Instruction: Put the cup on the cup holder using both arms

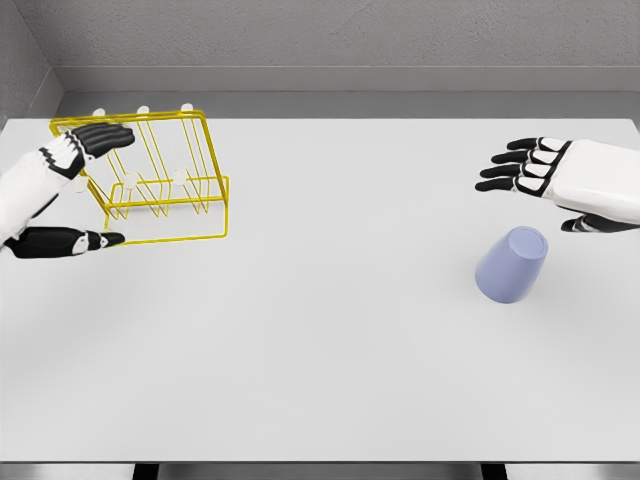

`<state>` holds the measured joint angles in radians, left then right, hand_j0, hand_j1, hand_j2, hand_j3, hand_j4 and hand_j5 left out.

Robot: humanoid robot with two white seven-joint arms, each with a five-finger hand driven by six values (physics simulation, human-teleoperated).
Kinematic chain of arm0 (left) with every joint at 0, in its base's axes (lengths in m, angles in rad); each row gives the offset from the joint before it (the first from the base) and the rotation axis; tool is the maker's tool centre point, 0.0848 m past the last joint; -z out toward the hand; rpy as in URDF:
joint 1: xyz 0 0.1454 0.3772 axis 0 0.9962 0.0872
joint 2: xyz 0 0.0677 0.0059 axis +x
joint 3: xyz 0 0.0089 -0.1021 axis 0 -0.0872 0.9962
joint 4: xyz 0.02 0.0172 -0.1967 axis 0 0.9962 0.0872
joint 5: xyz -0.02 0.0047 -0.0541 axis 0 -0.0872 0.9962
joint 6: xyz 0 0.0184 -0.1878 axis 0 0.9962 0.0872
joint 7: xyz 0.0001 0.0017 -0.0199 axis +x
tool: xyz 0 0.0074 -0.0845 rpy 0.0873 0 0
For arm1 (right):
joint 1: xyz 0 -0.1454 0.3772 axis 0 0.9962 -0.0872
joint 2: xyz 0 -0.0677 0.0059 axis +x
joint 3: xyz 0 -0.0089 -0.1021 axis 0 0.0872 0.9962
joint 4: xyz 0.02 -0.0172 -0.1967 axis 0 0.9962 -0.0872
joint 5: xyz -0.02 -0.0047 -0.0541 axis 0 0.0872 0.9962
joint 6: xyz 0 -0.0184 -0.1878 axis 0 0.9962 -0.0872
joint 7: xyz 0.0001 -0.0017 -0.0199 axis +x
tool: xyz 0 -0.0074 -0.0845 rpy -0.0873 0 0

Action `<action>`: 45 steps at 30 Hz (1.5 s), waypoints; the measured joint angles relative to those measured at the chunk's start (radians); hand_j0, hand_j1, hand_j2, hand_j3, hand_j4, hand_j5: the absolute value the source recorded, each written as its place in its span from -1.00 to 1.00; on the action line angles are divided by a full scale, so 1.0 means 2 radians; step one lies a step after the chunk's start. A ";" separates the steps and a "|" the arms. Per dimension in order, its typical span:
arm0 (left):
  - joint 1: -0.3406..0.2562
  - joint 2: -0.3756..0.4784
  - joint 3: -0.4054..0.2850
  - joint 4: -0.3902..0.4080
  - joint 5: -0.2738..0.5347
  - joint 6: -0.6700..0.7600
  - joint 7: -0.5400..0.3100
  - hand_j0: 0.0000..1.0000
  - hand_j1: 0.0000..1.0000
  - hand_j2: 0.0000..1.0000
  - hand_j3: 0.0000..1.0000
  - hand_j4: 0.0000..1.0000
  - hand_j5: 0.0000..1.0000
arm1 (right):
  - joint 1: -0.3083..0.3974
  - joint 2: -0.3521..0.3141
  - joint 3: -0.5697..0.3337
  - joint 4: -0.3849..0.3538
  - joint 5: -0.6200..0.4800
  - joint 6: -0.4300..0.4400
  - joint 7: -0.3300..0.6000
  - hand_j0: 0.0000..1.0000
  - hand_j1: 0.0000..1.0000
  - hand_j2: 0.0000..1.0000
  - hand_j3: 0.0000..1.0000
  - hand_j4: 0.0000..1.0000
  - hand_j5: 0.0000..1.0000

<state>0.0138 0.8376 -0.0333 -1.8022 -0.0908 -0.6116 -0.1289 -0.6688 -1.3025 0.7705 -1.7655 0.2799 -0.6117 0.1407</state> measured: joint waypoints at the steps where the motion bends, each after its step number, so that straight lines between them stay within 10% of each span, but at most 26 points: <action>1: 0.000 -0.002 -0.006 0.000 -0.003 0.000 0.000 1.00 1.00 1.00 1.00 1.00 1.00 | 0.000 0.000 0.000 0.000 0.000 0.000 0.000 1.00 1.00 1.00 1.00 1.00 1.00; 9: -0.004 -0.017 -0.020 0.000 -0.012 0.000 -0.001 1.00 1.00 1.00 1.00 1.00 1.00 | -0.028 0.000 0.007 0.016 -0.001 0.000 0.005 1.00 1.00 1.00 1.00 1.00 1.00; 18: -0.005 -0.025 -0.022 0.002 -0.011 0.000 0.000 1.00 1.00 1.00 1.00 1.00 1.00 | -0.073 0.090 0.011 0.075 0.011 -0.001 0.216 1.00 1.00 1.00 1.00 1.00 1.00; 30: -0.046 -0.064 -0.140 0.001 0.022 0.000 0.003 1.00 1.00 1.00 1.00 1.00 1.00 | -0.072 0.114 0.060 0.105 0.044 -0.001 0.235 0.99 0.99 0.99 0.99 0.99 0.99; 45: -0.048 -0.052 -0.202 0.002 0.130 0.000 -0.026 1.00 1.00 1.00 1.00 1.00 1.00 | -0.073 0.133 0.080 0.120 0.061 0.002 0.235 0.98 0.98 0.98 0.98 0.98 0.98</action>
<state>-0.0828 0.7339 -0.4365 -1.7990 0.1697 -0.6114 -0.1812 -0.8145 -1.0358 0.9300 -1.5251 0.4022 -0.6076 0.6116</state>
